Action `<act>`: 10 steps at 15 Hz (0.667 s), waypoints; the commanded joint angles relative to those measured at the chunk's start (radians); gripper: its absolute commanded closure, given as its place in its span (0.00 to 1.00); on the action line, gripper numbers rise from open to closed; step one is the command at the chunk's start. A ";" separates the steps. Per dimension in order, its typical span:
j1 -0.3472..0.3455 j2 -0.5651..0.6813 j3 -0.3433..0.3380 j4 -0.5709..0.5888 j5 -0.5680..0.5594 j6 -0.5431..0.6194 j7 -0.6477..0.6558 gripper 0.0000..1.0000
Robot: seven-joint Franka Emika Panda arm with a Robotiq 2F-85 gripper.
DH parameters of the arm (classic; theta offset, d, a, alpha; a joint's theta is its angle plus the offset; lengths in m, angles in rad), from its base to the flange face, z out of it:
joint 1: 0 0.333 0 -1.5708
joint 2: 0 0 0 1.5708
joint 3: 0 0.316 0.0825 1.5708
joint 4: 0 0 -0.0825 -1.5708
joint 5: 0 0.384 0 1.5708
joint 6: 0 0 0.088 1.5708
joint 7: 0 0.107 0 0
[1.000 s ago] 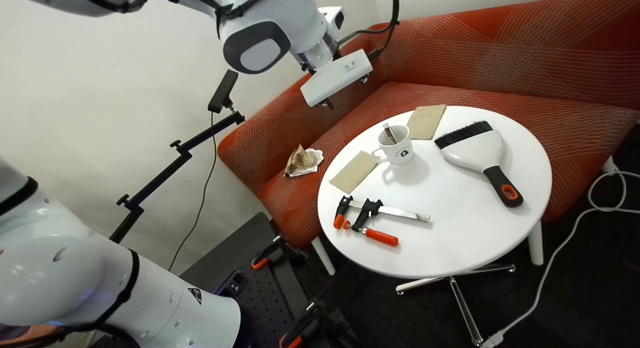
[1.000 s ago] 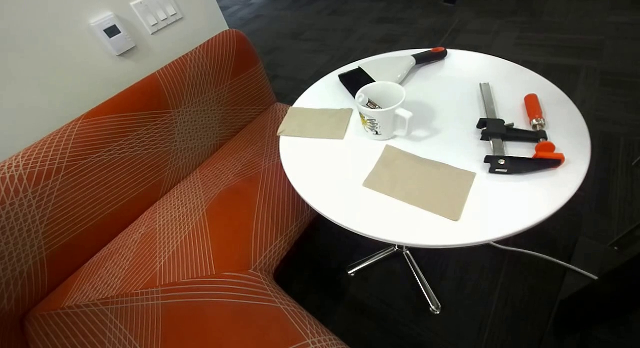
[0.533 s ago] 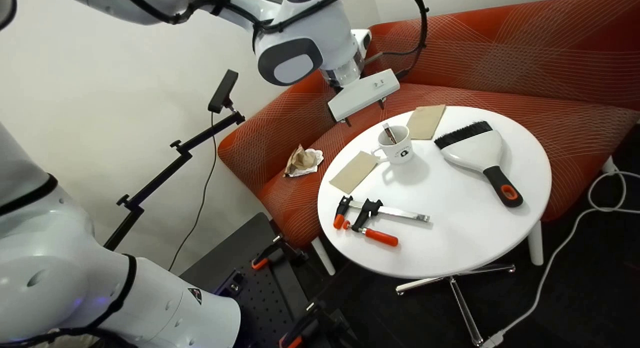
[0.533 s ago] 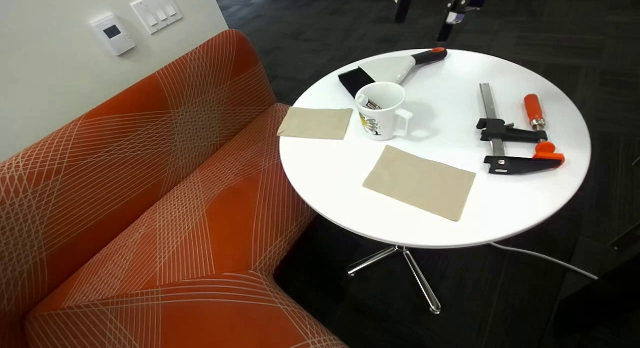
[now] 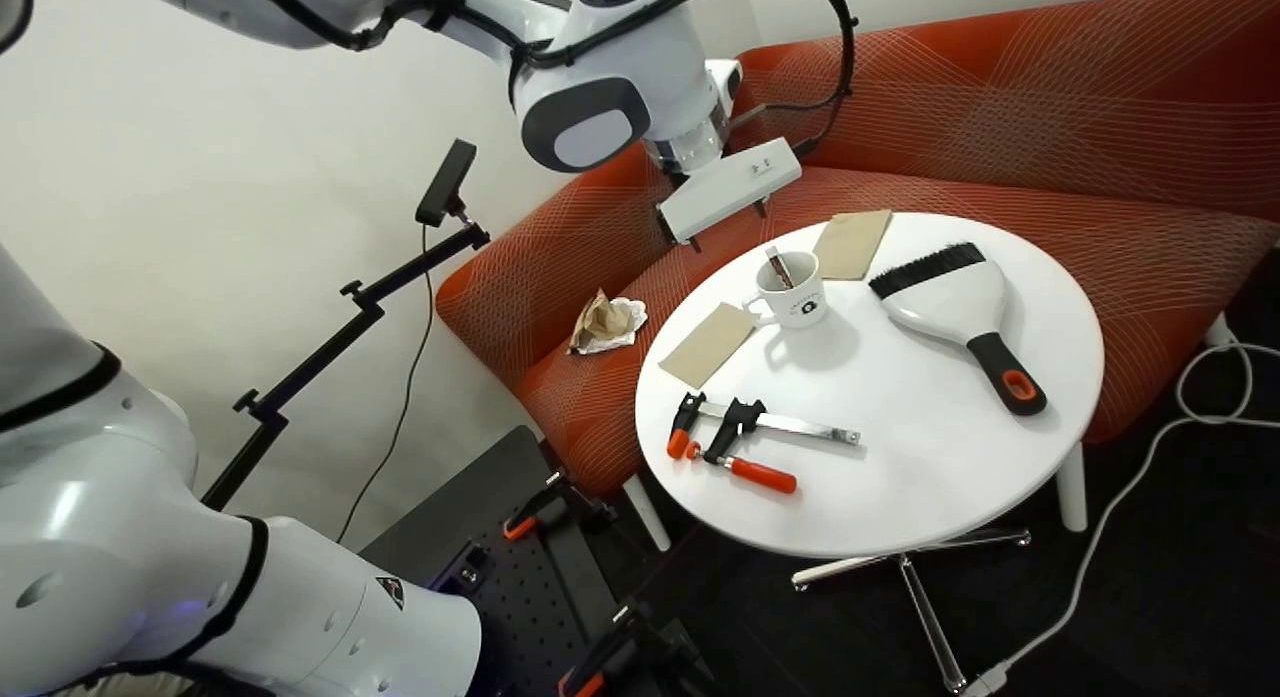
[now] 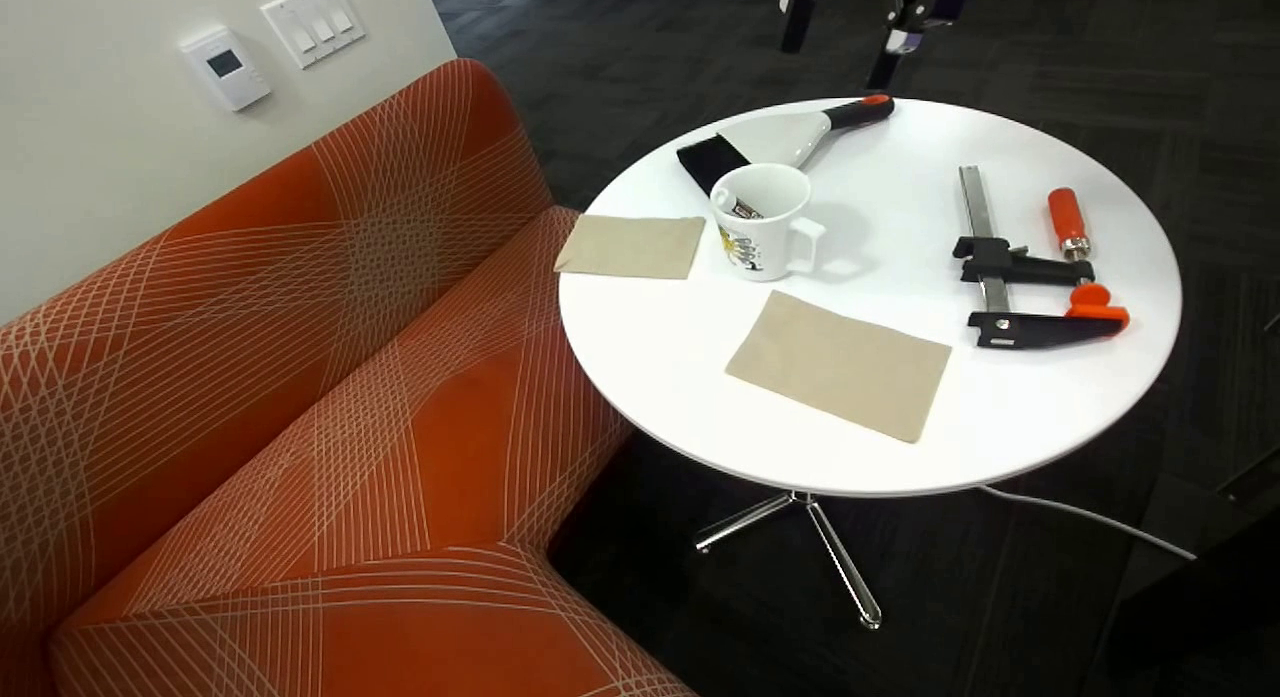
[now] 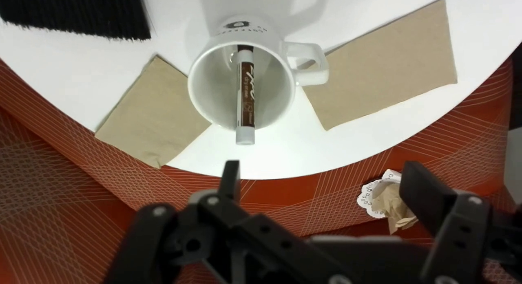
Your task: Put the marker on the table
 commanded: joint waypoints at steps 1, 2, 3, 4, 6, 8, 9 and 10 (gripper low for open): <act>-0.092 0.046 0.092 0.032 -0.032 0.039 -0.039 0.00; -0.109 0.057 0.110 0.038 -0.038 0.044 -0.046 0.00; -0.123 0.072 0.124 0.045 -0.048 0.054 -0.054 0.00; -0.135 0.087 0.136 0.053 -0.060 0.059 -0.053 0.00; -0.154 0.123 0.157 0.073 -0.087 0.078 -0.043 0.00; -0.172 0.166 0.176 0.097 -0.123 0.104 -0.033 0.00; -0.179 0.187 0.185 0.110 -0.145 0.114 -0.026 0.00; -0.189 0.209 0.194 0.123 -0.169 0.121 -0.021 0.00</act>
